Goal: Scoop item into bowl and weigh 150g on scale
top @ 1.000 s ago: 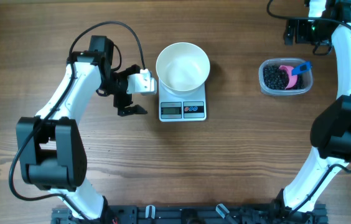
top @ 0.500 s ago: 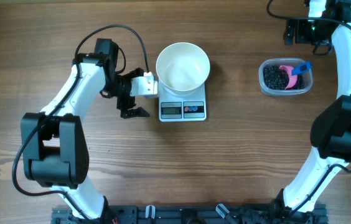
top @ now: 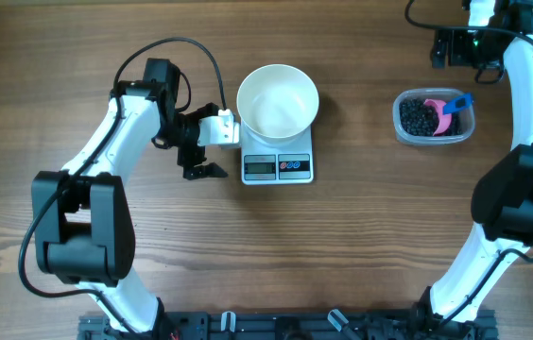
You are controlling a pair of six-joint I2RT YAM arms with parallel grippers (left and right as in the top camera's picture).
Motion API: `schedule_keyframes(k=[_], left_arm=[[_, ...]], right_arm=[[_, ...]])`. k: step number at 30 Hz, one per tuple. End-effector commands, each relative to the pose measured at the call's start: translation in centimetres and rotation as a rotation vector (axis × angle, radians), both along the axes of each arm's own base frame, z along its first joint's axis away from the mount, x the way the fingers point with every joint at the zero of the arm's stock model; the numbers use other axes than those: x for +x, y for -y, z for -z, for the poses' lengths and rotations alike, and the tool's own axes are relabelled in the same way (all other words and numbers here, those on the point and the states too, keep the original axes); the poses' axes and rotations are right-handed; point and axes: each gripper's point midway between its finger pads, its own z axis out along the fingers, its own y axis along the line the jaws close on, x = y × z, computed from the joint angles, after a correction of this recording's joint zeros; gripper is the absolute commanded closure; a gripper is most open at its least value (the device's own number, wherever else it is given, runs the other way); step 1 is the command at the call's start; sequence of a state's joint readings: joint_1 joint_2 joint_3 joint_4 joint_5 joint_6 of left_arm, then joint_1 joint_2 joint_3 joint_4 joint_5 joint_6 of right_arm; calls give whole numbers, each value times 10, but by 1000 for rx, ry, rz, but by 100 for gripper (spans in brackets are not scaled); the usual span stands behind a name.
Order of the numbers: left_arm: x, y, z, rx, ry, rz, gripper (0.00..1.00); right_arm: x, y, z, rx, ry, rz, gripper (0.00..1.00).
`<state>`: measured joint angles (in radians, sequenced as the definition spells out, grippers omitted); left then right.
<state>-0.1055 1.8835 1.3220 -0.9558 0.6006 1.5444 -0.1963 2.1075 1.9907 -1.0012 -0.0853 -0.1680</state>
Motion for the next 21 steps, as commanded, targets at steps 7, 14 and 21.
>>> schedule_keyframes(k=[7,14,21], left_arm=[[0,5,3,-28,10,24,0],[-15,25,4,-25,-17,87,0],[-16,20,10,47,-10,96,0]], right_arm=[[2,1,-19,-8,41,14,0],[2,1,-19,-8,41,14,0],[2,1,-19,-8,41,14,0]])
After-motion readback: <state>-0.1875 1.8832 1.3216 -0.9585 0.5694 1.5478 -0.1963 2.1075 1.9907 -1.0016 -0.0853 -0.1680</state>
